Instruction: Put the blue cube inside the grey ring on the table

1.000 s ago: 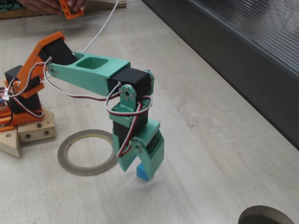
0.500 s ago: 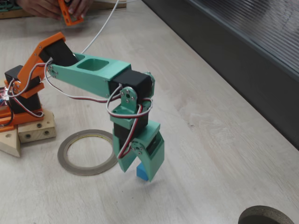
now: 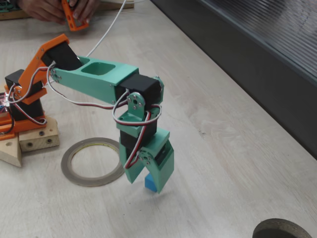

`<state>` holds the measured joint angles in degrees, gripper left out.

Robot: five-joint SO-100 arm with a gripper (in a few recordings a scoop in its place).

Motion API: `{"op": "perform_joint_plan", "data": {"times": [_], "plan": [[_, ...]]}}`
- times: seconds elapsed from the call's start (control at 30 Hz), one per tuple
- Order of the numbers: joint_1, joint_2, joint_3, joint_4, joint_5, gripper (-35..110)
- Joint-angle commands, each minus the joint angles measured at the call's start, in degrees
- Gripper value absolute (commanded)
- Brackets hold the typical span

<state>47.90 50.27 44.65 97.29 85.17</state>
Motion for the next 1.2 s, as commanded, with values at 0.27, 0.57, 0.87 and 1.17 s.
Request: {"op": "perform_joint_plan", "data": {"times": [0.27, 0.57, 0.87, 1.17], "plan": [[1.0, -3.7, -1.1, 1.0, 0.1, 45], [1.0, -3.7, -1.1, 1.5, 0.1, 45], [1.0, -3.7, -1.0, 1.6, 0.1, 45], [1.0, -3.7, -1.1, 1.6, 0.1, 45]]}}
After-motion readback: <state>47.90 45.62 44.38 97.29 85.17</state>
